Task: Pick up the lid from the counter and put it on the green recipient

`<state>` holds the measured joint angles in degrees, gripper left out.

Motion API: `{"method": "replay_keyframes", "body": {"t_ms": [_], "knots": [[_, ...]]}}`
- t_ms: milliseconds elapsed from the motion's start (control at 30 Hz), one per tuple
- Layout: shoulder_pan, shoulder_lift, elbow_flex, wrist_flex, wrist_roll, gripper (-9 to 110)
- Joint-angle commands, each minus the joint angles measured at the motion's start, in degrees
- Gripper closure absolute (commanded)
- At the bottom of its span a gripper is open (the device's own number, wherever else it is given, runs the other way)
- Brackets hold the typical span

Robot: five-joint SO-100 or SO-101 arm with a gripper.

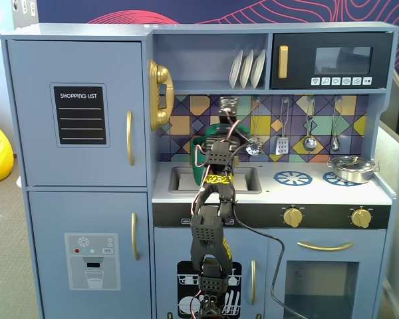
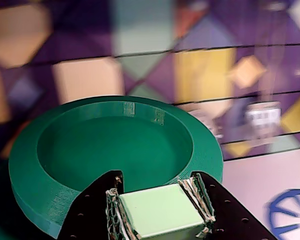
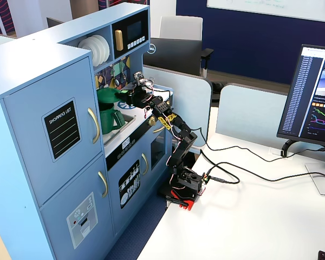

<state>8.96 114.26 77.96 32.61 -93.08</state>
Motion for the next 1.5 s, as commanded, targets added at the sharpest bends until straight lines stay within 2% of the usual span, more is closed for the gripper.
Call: {"method": "replay_keyframes", "body": {"t_ms": [0, 800, 1100, 1267, 1367, 1467], "knots": [[-3.34, 3.87, -4.48, 0.18, -1.41, 102], [-5.54, -3.52, -1.67, -4.48, -4.66, 102], [-5.8, -0.7, 3.08, -4.04, -5.98, 101], [-4.66, -0.26, 0.26, -1.23, -3.52, 69], [-4.22, -1.05, -3.78, -1.14, -4.57, 63], [-4.22, 1.41, -6.94, 1.23, -6.06, 65]]}}
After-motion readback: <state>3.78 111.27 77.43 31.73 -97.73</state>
